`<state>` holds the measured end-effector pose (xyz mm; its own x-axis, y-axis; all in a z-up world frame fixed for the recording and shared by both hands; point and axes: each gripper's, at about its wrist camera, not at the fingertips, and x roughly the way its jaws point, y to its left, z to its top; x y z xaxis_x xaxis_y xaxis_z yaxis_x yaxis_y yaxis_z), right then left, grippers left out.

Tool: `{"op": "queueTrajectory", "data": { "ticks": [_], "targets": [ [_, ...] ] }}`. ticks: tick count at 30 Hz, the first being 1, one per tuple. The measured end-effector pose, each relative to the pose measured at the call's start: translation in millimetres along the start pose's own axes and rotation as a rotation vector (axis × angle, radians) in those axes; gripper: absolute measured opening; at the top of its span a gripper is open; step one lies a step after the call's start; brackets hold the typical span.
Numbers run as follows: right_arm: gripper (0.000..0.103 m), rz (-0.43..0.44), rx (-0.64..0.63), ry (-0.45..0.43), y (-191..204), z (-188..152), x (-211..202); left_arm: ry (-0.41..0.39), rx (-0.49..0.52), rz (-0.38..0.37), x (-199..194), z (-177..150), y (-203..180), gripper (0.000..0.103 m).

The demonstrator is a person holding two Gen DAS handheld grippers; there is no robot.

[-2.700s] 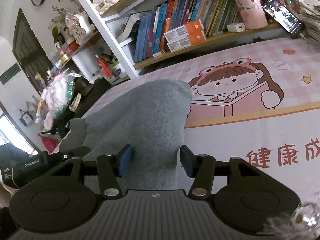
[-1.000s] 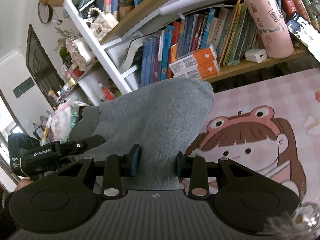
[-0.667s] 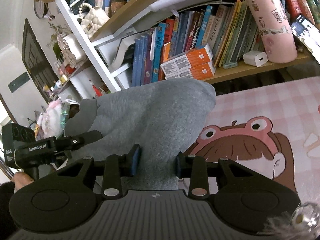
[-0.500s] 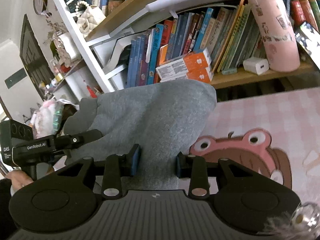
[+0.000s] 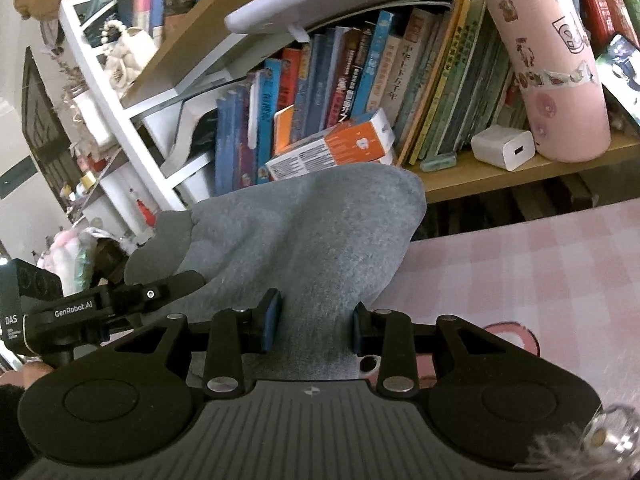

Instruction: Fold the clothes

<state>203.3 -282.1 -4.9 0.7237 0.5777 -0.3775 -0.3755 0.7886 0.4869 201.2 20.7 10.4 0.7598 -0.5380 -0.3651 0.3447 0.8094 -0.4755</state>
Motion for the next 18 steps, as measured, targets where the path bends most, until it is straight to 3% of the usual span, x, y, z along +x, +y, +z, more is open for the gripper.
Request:
{"op": "queueTrajectory", "data": {
  "ticks": [18],
  "targets": [
    [0.032,-0.019,0.044,0.022,-20.5,6.1,30.2,-0.008,-0.021,0.007,31.0,3.4,23.8,0.056]
  ]
}}
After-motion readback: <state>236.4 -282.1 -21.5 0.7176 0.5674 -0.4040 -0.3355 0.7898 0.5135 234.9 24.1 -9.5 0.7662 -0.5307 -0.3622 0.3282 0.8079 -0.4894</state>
